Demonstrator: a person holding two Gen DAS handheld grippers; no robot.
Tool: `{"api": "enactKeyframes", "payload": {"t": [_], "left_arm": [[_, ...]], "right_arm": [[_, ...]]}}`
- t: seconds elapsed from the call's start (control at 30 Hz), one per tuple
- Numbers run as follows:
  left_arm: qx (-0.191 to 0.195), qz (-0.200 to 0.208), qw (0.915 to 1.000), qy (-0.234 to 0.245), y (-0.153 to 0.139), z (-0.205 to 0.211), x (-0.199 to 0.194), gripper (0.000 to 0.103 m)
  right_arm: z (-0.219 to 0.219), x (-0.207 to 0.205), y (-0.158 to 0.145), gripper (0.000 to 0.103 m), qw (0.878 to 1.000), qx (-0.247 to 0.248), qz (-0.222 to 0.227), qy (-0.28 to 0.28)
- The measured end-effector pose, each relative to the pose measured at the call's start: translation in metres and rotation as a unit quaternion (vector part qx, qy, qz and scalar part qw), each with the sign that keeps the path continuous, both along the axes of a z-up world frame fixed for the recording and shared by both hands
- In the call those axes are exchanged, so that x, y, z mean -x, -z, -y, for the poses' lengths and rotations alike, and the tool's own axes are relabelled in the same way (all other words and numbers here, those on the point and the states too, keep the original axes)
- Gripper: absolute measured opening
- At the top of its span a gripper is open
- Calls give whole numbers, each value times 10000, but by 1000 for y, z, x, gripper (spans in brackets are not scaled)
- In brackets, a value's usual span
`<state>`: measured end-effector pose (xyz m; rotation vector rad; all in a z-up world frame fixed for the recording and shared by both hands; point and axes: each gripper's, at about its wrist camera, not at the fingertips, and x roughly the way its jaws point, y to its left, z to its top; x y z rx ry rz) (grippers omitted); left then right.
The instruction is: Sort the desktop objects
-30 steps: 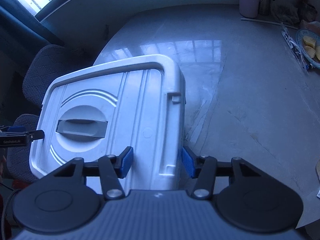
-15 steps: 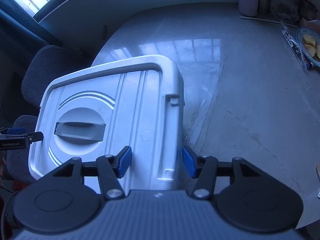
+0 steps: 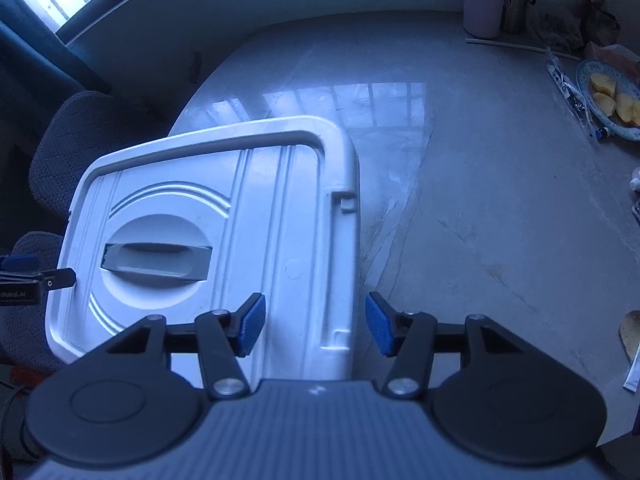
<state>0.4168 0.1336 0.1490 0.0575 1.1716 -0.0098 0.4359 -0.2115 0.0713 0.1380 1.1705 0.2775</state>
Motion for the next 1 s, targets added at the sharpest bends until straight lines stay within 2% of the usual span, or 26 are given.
{"api": "enactKeyframes", "payload": {"t": [0.1, 0.37, 0.43, 0.5, 0.57, 0.67, 0.73, 0.83, 0.9, 1.0], "left_arm": [[43, 70, 10000, -38, 3, -1, 3, 101], [166, 239, 9996, -59, 4, -5, 11, 101], [155, 506, 9986, -90, 0, -5, 22, 101], [135, 820, 9965, -124, -5, -5, 34, 101], [115, 1132, 9934, -158, -10, -4, 47, 101], [85, 1599, 9869, -209, -18, -4, 65, 101], [183, 2057, 9783, -151, -23, 1, 88, 101], [251, 2605, 9649, -217, -28, 9, 127, 101], [268, 2748, 9604, -367, -26, 14, 148, 101], [232, 2764, 9586, -642, -21, 23, 180, 101]], "right_arm": [[3, 1, 4, 56, 10000, 17, 4, 73], [6, 10, 5, 60, 9993, -21, 110, 347], [2, 14, 4, 61, 9989, 20, 188, 426], [-2, 22, -1, 67, 9982, -3, 382, 460], [-9, 37, -8, 80, 9962, 24, 728, 476], [-17, 65, -20, 88, 9903, 5, 1306, 471], [-20, 84, -23, 90, 9868, -129, 1535, 494], [-22, 112, -25, 91, 9851, -286, 1642, 433], [-24, 133, -23, 91, 9843, -240, 1720, 309], [-27, 165, -21, 92, 9821, -99, 1866, 221]]}}
